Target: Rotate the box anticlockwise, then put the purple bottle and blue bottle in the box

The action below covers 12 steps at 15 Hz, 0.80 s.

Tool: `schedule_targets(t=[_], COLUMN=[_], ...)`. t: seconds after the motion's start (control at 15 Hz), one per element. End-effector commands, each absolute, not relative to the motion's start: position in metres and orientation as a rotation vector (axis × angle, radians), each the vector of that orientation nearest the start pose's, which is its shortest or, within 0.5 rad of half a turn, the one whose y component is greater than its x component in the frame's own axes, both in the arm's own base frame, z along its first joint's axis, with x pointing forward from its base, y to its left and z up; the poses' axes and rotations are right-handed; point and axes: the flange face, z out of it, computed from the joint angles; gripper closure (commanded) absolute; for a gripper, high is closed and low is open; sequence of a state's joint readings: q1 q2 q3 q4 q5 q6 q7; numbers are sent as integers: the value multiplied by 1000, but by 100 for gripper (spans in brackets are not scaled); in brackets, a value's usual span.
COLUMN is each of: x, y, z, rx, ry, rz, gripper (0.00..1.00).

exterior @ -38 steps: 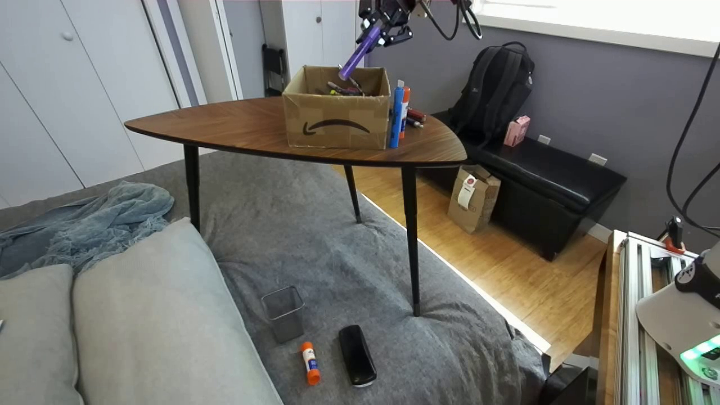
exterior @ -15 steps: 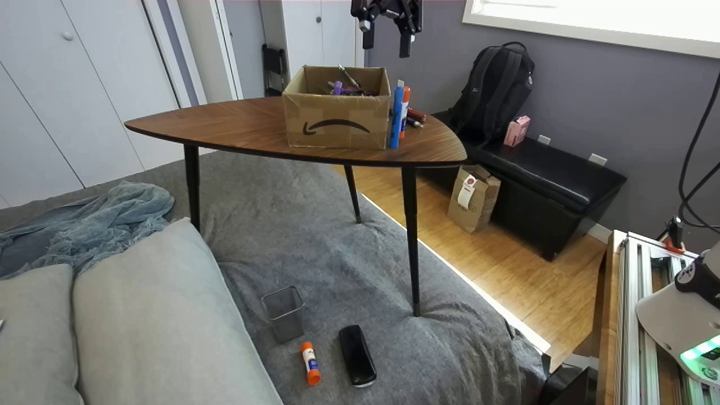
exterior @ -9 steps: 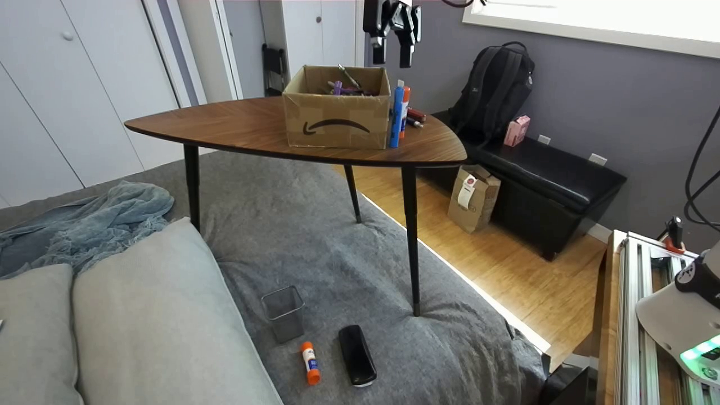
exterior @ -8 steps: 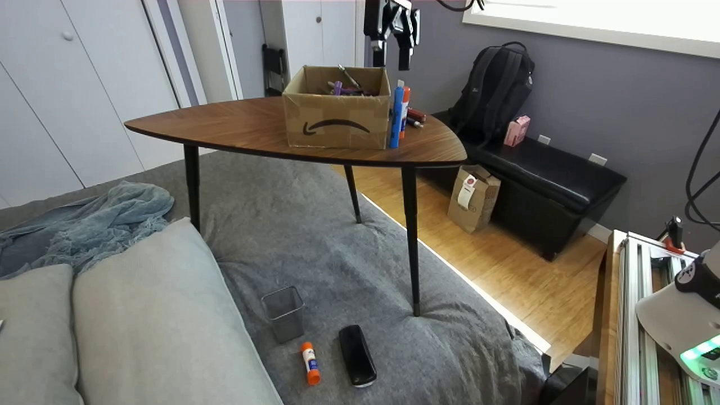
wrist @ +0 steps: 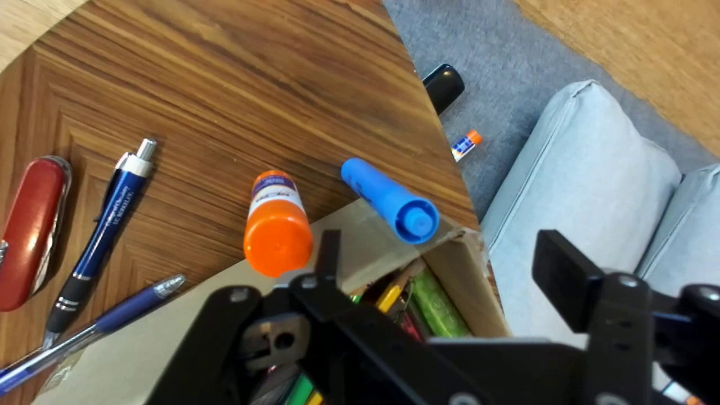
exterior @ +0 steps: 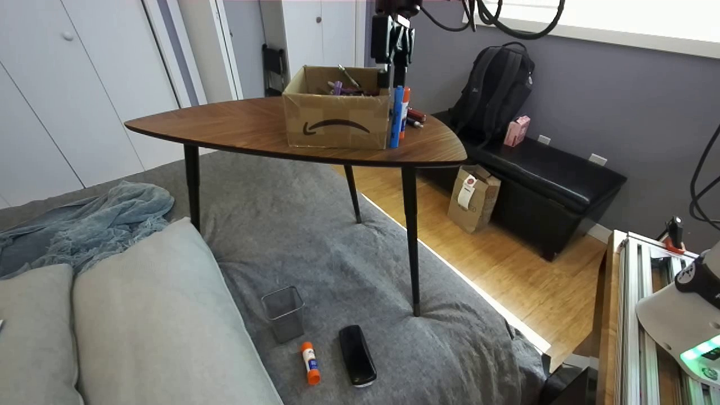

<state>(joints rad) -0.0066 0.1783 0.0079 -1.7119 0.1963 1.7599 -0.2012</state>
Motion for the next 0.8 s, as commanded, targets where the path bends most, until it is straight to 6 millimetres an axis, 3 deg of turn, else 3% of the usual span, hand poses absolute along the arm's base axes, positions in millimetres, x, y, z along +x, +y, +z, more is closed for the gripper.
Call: schedule_targets(t=[0.0,0.13,0.27,0.33,0.4,0.6,0.73], x=[583,579,575,575,576,577,579], y=[25,24,23,22,21,21,22], z=[474,475,475,475,474,472,471], rx=[-2960,-2983,-3004,-3014,-3022,-3036,-3046], ry=[-301,-299,-304,-302,-301,-307,-309], rz=[166,187,192,189,189,165,158], gripper=[29,26,31,37,51,73,81])
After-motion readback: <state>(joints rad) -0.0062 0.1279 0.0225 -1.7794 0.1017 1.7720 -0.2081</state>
